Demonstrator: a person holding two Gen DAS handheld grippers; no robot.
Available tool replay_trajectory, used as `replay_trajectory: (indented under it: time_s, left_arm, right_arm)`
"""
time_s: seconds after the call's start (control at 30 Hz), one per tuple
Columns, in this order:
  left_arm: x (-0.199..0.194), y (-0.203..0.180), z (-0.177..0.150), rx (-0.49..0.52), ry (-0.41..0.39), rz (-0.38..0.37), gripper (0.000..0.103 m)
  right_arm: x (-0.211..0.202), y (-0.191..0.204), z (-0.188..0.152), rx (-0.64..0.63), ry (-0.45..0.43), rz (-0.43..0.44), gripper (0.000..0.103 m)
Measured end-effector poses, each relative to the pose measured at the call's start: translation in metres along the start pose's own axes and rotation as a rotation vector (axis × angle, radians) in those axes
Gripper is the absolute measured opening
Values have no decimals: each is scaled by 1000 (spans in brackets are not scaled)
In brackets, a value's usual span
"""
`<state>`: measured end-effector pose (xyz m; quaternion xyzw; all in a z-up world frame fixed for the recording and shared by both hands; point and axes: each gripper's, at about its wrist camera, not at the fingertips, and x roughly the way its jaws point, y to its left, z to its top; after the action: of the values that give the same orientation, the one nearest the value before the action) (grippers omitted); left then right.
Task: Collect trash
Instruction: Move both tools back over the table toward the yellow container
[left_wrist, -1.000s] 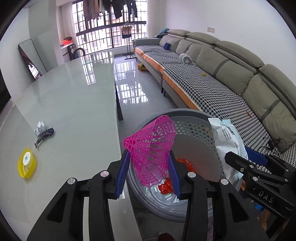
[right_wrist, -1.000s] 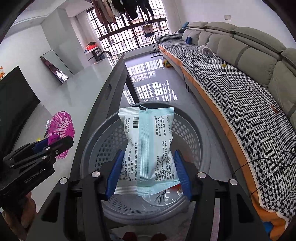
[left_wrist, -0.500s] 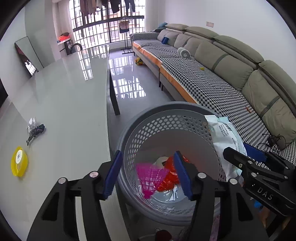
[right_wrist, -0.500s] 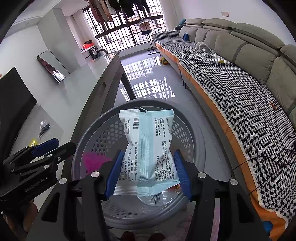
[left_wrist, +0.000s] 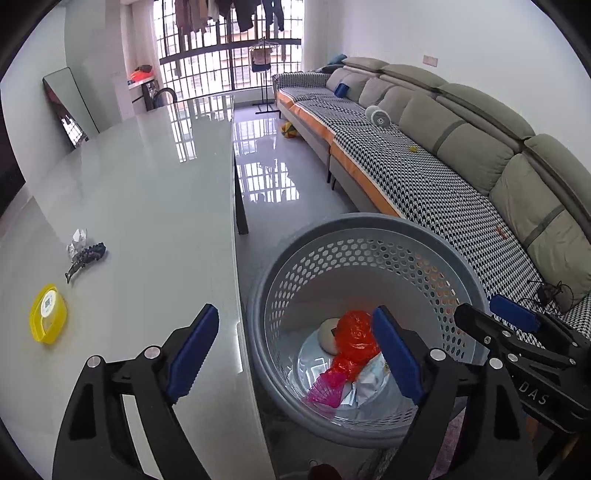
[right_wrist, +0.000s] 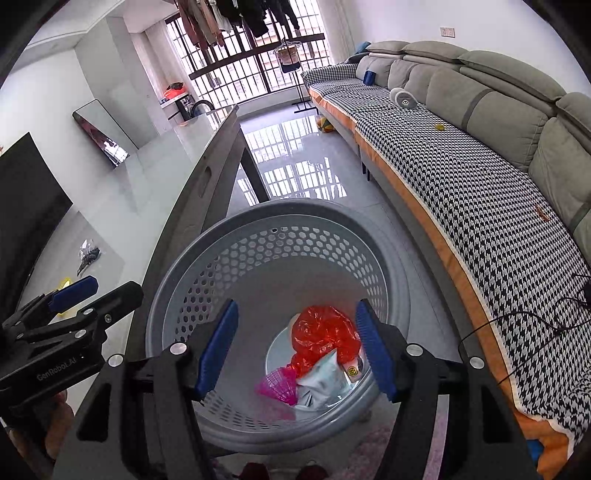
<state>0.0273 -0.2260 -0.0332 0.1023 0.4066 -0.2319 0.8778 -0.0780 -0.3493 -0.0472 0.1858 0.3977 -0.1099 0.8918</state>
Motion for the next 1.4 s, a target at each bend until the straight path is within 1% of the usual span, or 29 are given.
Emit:
replay_trajectory:
  time_s: [0.13, 0.2, 0.3, 0.5, 0.63, 0.77, 1.03, 1.2, 1.4]
  left_arm:
    - [-6, 7, 0, -7, -13, 6, 90]
    - [-8, 8, -1, -13, -20, 8, 93]
    - [-11, 11, -1, -20, -30, 14, 95]
    - [-19, 20, -2, -35, -44, 30, 96]
    - [-25, 33, -5, -52, -55, 51, 96]
    - [-30, 50, -9, -78, -60, 80, 96]
    - [-47, 112, -23, -175, -70, 168, 96]
    - [-58, 156, -34, -241, -75, 241, 96]
    - [-69, 215, -50, -326, -80, 322, 96]
  right_arm:
    - [-3, 0, -1, 0, -4, -1, 64]
    - [-4, 1, -1, -1, -9, -2, 66]
    - [-8, 2, -1, -3, -20, 3, 68]
    - [-12, 11, -3, -17, -33, 11, 68]
    - [-14, 21, -3, -31, -42, 27, 68]
    - [-18, 34, -2, -44, -73, 49, 68]
    - [-8, 77, 2, -99, -70, 121, 68]
    - [-1, 119, 5, -170, -55, 175, 68]
    - [11, 180, 8, -260, -42, 236, 68]
